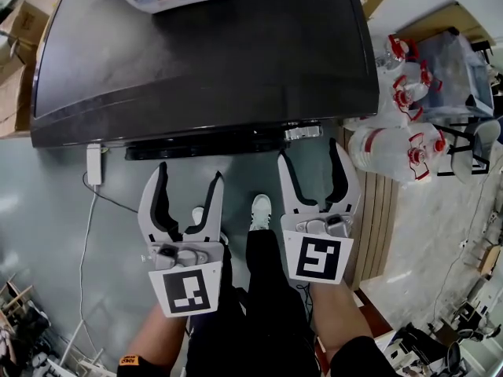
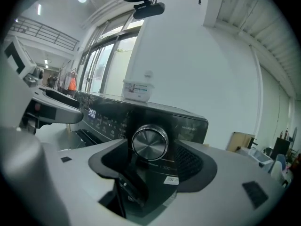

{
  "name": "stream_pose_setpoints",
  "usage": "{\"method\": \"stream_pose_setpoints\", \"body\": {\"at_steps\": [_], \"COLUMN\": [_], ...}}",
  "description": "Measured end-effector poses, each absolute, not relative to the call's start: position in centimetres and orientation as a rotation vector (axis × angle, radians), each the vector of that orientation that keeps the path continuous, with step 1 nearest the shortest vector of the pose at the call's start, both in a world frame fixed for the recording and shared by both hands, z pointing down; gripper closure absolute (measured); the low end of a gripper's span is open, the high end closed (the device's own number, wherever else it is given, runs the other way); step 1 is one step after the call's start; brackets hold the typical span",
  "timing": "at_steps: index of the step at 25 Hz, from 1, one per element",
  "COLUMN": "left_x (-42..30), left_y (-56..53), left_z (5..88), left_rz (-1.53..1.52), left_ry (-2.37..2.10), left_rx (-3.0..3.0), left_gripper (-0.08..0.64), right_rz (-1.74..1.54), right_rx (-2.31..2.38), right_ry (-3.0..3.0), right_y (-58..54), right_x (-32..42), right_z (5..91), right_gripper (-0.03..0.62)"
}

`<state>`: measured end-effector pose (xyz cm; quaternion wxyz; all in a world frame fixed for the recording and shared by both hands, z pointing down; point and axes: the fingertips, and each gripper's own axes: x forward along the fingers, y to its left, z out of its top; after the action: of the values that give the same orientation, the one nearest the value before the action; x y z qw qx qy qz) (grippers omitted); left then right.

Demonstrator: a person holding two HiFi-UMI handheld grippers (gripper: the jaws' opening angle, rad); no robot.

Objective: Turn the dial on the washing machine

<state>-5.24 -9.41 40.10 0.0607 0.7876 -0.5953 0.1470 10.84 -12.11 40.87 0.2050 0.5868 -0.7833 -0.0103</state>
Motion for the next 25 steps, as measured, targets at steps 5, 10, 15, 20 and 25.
{"method": "stream_pose_setpoints", "body": {"at_steps": [5,10,15,20,25], "left_x": [-5.3,-5.1,-5.3,-5.6,-5.6], "left_y": [-9.7,-9.9,-10.0,-9.8,-9.7], "left_z": [40.6,41.2,41.6,42.0,41.8], "left_rz": [0.445,0.449,0.453,0.465,0.462], "left_ry": [-1.811,-1.808,-1.811,-1.798,-1.784], "left_rx": [2.367,2.352,2.34,2.337,2.345], "left_gripper": [0.256,0.256,0.256,0.258,0.258], "right_rz": [-0.052,-0.065,-0.082,-0.02,0.395], "right_rx": [1.603,1.604,1.635,1.65,1.743], "right_ry": [-2.171,-2.171,-2.165,-2.19,-2.373], "right_y": [-12.9,-13.4,-13.5,-13.5,-13.5], "right_x": [10.6,10.5,10.3,10.3,11.1], "right_z": [41.4,41.6,41.6,41.8,41.8], "right_gripper": [0.272,0.275,0.311,0.316,0.318]}}
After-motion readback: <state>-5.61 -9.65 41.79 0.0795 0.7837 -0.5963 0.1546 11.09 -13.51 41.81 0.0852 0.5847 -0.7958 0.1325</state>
